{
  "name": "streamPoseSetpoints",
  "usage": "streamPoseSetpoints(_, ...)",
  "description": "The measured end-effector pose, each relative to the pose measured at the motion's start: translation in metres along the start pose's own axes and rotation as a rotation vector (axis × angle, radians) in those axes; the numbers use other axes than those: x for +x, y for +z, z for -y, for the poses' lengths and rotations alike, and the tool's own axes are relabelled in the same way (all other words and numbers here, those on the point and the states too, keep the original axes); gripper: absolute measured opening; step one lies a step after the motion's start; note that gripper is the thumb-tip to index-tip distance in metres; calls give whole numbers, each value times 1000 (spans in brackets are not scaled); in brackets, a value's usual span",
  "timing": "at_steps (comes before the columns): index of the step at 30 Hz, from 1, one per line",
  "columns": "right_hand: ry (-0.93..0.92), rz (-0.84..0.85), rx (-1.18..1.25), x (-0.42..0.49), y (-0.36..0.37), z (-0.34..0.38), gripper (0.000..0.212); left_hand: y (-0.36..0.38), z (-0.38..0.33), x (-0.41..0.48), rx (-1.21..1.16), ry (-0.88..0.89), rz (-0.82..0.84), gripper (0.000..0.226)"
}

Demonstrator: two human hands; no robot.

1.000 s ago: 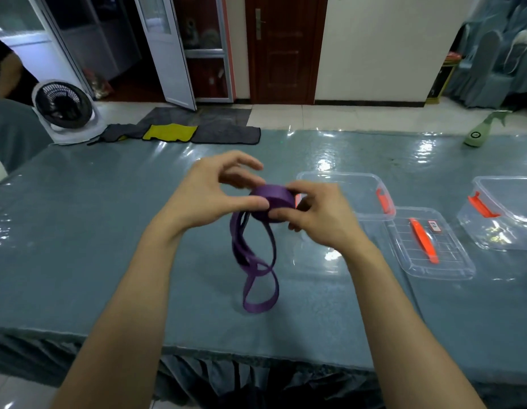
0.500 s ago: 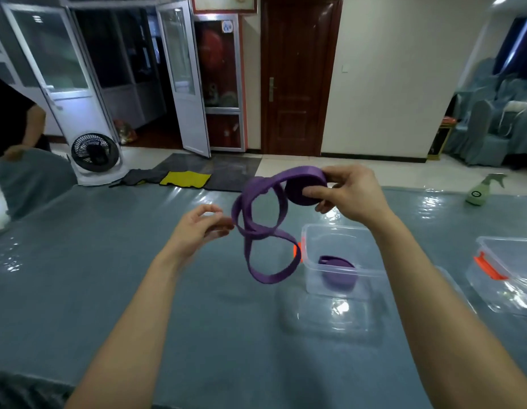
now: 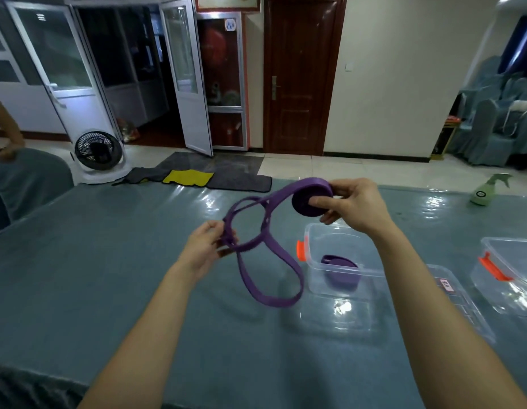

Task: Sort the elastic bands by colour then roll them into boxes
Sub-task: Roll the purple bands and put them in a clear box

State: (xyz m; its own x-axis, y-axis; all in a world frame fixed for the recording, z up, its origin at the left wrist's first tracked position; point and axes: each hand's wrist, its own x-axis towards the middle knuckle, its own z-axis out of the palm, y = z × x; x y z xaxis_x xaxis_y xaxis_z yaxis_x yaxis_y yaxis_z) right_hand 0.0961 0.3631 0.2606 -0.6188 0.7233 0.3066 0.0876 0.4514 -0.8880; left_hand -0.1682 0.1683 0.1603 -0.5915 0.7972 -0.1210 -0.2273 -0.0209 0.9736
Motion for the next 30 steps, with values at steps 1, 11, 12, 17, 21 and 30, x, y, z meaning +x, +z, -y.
streamPoseSetpoints(1,24,-10,-17,-2,-2,-7,30,-9,-10,3,-10,40,-28,15)
streamPoseSetpoints(11,116,-13,-93,-11,5,-40,25,-55,-56,8,742,263,119,12)
streamPoseSetpoints(12,110,0,-112,-11,7,-40,24,-54,-56,11,840,296,40,14)
streamPoseSetpoints(17,120,57,-151,-11,27,-45,18,-53,-32,17,1144,199,-38,25)
streamPoseSetpoints(21,139,33,-119,-14,30,-54,15,-55,0,9,511,-34,-28,22)
streamPoseSetpoints(30,258,61,-162,-16,33,-81,18,-58,10,9,277,-228,-237,51)
